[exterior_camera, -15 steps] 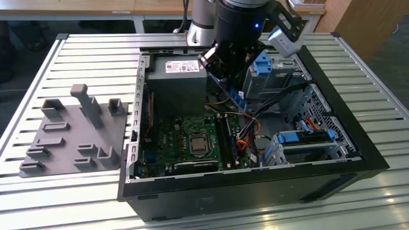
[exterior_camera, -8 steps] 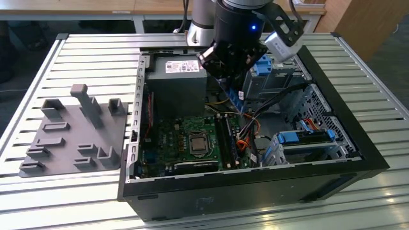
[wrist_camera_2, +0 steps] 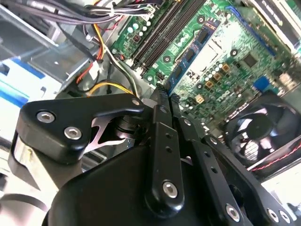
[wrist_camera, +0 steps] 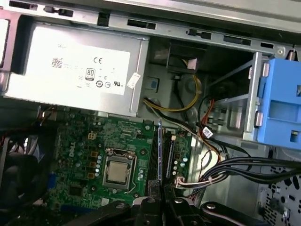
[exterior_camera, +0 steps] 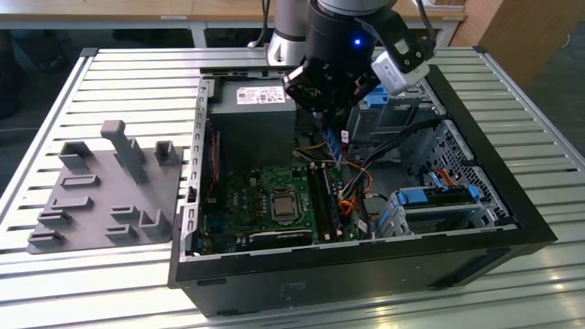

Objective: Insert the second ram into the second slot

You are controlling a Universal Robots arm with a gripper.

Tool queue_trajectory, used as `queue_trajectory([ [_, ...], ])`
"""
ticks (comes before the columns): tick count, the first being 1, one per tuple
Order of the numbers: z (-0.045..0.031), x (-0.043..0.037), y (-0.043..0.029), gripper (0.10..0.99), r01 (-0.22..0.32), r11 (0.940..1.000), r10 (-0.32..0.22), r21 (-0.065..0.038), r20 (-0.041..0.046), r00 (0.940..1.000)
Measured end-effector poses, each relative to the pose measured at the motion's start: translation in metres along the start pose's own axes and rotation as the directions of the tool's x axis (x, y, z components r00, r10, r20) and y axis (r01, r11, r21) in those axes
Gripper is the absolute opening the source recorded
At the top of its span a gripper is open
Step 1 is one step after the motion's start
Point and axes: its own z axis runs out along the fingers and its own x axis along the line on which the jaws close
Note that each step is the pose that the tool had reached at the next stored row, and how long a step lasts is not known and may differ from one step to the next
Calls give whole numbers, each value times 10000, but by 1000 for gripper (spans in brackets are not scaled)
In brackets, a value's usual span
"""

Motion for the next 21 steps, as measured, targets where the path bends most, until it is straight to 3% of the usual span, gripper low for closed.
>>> queue_trajectory([
  [3,9,0,0,137,-540,9985,540,9,21,9985],
  [8,61,1,-2,137,-1323,9912,1323,19,51,9912],
  [13,152,4,-6,137,-1329,9911,1329,21,51,9911],
  [21,248,16,-89,137,-1234,9924,1234,2,-24,9924],
])
